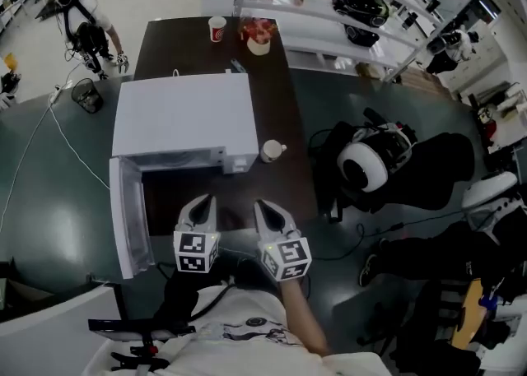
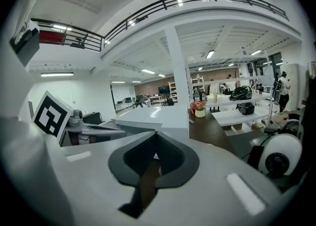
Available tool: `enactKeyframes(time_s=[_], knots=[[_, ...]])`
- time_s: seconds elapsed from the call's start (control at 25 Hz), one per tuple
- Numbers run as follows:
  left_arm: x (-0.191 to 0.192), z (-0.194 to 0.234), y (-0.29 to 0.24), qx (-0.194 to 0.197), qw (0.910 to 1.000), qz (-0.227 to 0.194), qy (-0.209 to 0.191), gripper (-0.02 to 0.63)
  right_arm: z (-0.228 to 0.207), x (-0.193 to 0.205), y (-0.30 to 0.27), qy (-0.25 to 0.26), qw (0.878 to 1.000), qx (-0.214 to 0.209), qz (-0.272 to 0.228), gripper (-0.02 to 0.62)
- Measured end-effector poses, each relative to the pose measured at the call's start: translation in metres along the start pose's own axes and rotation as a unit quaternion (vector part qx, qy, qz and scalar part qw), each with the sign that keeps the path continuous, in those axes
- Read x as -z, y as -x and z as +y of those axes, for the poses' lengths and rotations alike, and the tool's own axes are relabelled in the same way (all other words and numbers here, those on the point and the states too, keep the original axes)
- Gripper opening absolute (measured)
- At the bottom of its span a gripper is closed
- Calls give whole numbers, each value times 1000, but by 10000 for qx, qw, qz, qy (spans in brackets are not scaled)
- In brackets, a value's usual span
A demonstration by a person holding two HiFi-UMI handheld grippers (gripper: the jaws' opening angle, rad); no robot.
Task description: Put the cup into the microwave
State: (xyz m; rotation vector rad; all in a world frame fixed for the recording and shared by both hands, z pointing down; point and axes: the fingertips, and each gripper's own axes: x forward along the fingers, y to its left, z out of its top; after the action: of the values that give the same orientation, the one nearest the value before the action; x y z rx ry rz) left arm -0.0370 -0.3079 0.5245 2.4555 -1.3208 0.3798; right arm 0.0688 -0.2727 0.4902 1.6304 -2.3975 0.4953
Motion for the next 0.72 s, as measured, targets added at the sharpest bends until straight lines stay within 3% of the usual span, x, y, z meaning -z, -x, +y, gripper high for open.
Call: enactKeyframes(time_s=[0.36, 0.52, 0.72], knots=[[30, -7, -43, -233, 9973, 651, 255, 0, -48, 32, -14, -207, 9987, -164, 443, 2], [51, -12, -58, -327, 9933, 998, 488, 0, -68, 43, -24, -242, 9970, -264, 687, 2], [68, -19, -74, -345, 9882, 1407, 501, 0, -88, 57, -37, -348, 9937, -291, 1026, 2]])
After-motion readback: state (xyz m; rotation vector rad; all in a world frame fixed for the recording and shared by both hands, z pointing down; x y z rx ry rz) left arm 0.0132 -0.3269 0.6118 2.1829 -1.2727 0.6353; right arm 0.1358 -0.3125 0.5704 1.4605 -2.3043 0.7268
